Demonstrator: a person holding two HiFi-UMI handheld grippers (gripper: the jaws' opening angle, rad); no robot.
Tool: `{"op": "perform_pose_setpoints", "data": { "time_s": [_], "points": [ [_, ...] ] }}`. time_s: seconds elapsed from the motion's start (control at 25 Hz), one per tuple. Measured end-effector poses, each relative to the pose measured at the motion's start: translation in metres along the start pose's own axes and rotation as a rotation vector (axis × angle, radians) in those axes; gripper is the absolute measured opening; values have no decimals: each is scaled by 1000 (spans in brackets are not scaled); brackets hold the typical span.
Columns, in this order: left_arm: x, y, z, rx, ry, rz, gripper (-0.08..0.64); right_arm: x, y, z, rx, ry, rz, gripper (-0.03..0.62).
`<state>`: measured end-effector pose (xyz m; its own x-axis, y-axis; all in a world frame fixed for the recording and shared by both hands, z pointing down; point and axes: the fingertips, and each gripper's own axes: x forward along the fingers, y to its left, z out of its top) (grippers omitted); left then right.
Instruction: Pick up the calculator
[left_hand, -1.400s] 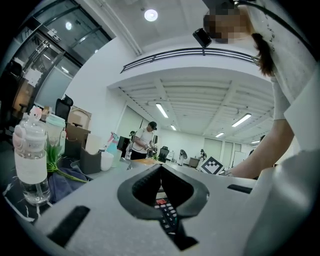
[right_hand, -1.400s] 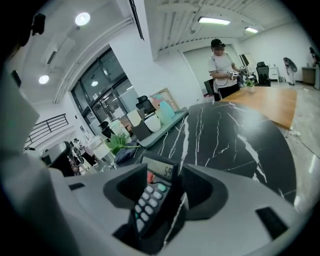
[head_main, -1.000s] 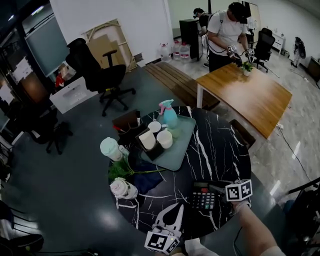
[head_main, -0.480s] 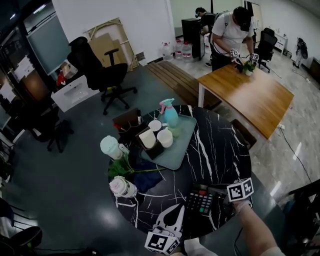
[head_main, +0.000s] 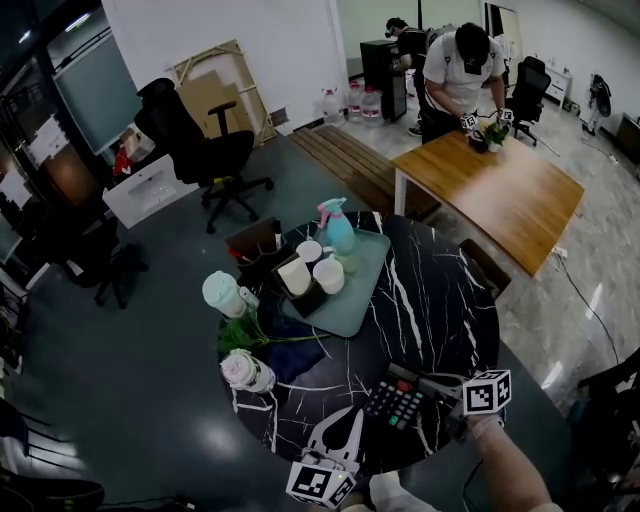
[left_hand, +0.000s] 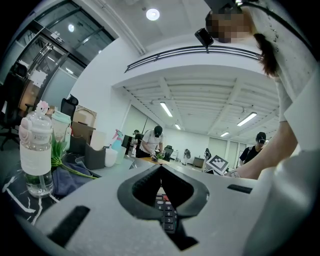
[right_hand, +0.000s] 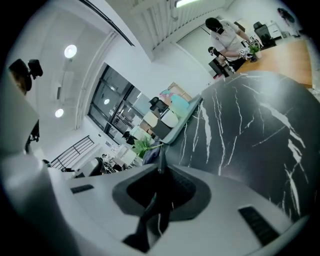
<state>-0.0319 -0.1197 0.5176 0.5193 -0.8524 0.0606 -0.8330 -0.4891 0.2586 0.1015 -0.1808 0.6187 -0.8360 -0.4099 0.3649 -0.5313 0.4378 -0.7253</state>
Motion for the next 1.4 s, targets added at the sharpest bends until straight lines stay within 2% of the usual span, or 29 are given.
{"op": "perform_pose_setpoints", "data": {
  "time_s": [0.48,0.84,1.4],
  "points": [
    [-7,-16,24,20,-35,-39,8,-38,47,38,-23,-167,55,48],
    [-20,-14,38,20,-61,-56,8,-60,80,60,1,-281,86,49],
    [-29,-20,39,2,-66,-86,8,-74,93,59,21,-358,69,49]
  ]
}}
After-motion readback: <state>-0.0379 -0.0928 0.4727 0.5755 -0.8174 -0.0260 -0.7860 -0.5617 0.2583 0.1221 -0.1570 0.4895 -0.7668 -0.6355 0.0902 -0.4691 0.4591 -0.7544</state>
